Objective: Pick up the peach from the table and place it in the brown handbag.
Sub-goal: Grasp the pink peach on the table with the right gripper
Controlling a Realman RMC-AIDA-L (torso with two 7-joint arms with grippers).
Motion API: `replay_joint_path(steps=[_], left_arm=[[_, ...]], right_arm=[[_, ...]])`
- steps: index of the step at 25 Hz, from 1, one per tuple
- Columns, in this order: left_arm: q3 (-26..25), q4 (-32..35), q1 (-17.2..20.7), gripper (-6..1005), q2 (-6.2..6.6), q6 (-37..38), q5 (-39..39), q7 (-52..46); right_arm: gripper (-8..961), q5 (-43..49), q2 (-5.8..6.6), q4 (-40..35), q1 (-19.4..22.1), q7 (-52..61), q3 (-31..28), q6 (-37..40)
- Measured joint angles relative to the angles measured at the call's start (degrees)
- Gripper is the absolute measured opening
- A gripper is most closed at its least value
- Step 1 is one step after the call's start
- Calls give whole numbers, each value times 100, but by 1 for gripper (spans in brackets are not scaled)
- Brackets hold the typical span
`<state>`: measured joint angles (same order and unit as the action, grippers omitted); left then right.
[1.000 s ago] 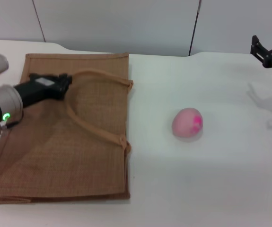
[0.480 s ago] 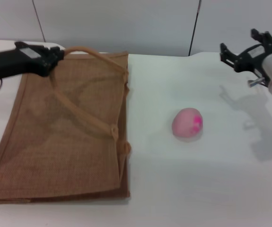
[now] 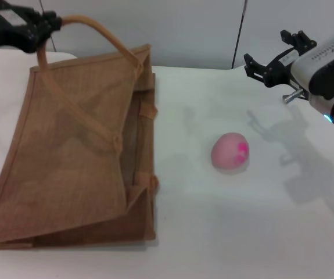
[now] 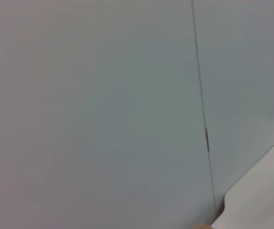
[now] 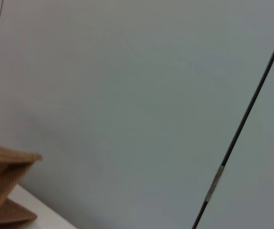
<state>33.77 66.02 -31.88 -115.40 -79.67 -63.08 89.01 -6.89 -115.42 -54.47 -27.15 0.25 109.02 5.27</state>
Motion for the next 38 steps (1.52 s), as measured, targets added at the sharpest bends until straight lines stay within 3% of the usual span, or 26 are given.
replay_joint_path(steps=[9,15,26,38], left_arm=[[-47,816,-158,94,17,-435,520,-338],[-53,936,-347,94,16,-527,665,-345],[-5,1017,-674,92,26,-578,697,-301],[-31,1186,-723,88,-26,-594,778,-292]], right_arm=[[897,-48,139,-1366,234,-61,9,-1813],[897,-72,132,-1913,274,-257,103,-2866],[896,-1743,108,-2242,214,-1739,47,-3702],[897,-1829,108,-2663,205,-2181,-178,-5369]])
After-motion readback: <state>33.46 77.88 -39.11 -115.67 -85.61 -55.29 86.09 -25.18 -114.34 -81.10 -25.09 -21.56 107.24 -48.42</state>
